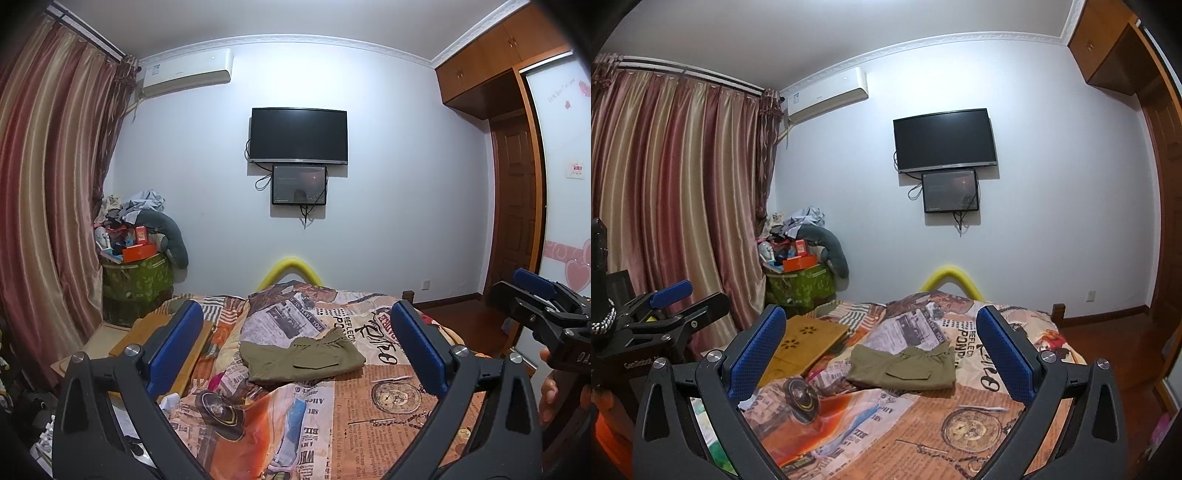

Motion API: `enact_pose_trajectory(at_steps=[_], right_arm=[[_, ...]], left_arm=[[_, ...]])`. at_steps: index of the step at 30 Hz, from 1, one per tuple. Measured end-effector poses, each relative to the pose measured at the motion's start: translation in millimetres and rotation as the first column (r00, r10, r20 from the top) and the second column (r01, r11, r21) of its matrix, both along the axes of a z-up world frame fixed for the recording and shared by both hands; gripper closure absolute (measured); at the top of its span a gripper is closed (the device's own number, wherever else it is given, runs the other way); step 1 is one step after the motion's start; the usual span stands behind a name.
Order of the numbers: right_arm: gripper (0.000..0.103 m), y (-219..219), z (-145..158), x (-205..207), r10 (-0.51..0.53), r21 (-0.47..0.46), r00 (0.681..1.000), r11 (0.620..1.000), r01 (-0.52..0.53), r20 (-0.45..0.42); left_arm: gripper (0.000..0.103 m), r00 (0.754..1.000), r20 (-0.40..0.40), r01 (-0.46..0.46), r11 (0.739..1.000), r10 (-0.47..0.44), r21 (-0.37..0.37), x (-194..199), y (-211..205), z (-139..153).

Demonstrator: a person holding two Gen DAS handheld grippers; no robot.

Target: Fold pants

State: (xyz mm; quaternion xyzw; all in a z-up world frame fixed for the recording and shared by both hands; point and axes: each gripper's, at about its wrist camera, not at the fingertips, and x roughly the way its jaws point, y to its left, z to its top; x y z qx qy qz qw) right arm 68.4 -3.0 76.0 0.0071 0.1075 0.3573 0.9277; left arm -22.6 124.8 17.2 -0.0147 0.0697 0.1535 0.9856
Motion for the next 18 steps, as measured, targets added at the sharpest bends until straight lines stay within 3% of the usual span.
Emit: enact_pose_trajectory(at_steps=[18], right_arm=[[0.0, 1.3, -0.9, -3.8, 0.005, -0.031, 1.0, 1.0, -0.006, -0.016]], left_arm=[[0.0, 1.0, -0.018, 0.008, 1.0, -0.008, -0.015, 4.4, 2.3, -5.8]])
